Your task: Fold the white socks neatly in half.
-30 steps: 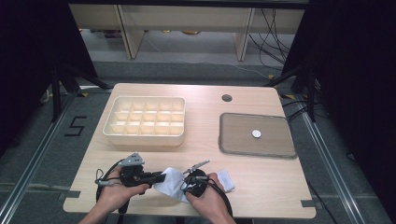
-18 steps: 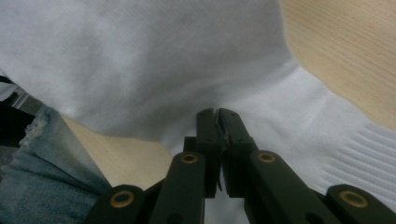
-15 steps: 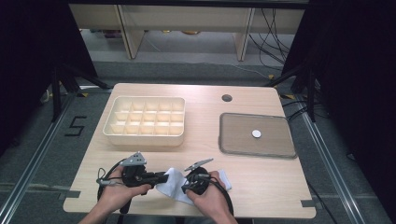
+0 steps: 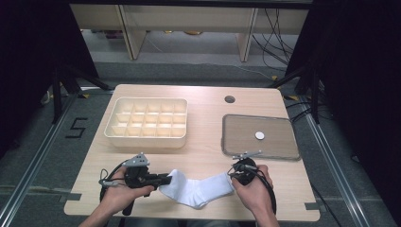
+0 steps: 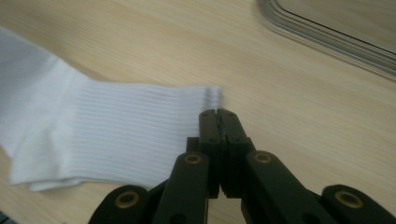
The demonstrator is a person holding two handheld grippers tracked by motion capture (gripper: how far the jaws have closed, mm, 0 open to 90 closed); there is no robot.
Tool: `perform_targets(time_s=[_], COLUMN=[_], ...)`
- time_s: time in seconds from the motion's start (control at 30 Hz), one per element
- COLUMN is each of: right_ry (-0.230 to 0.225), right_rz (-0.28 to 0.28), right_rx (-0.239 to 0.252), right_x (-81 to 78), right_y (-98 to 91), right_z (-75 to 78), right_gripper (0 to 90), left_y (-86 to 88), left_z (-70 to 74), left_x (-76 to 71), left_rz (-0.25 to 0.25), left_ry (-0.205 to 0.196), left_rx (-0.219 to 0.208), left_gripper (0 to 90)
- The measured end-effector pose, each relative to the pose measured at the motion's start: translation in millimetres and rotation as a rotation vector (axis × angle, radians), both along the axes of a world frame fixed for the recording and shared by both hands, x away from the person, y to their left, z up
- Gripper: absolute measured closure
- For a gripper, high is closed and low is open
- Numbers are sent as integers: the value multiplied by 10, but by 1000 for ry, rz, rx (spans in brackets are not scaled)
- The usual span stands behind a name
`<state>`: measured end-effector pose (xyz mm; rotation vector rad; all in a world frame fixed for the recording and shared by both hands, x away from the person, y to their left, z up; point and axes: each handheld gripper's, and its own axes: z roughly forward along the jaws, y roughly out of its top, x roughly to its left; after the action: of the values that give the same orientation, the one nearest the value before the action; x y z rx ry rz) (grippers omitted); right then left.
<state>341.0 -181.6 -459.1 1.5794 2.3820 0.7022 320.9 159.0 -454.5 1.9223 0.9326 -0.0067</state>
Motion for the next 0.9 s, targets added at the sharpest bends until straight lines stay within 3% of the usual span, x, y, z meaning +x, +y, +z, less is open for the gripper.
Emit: perform_targets(time_s=[0.03,0.17,0.4,0.6,0.73,0.77,0.8,0.9], right_ry=[36,50,70,119,104,126,133,102], right_rz=[-9,-3,12,-24,-14,-46,-39,-10], right_rx=[-6,16,1,12,10,8,21,21], right_x=[-3,-14,4,-17,-11,-20,-28,-22], right_y=[-34,-17,27,87,92,110,117,113], right_z=[-32,-94,-191,-184,-208,-206,-205,-214], right_gripper=[888,882,882,882,881,881,881,880], left_y=[-4,-11,-12,-26,-40,-52,-58,-87], left_z=[1,23,35,59,69,69,71,76], left_x=[8,25,54,100,123,129,132,135], left_rz=[-9,-5,4,10,7,5,6,6], left_ry=[3,-6,-11,-11,-16,-15,-16,-18], left_rx=[-11,-8,-8,2,-1,-7,-5,3], left_gripper=[827,826,825,825,825,825,825,825])
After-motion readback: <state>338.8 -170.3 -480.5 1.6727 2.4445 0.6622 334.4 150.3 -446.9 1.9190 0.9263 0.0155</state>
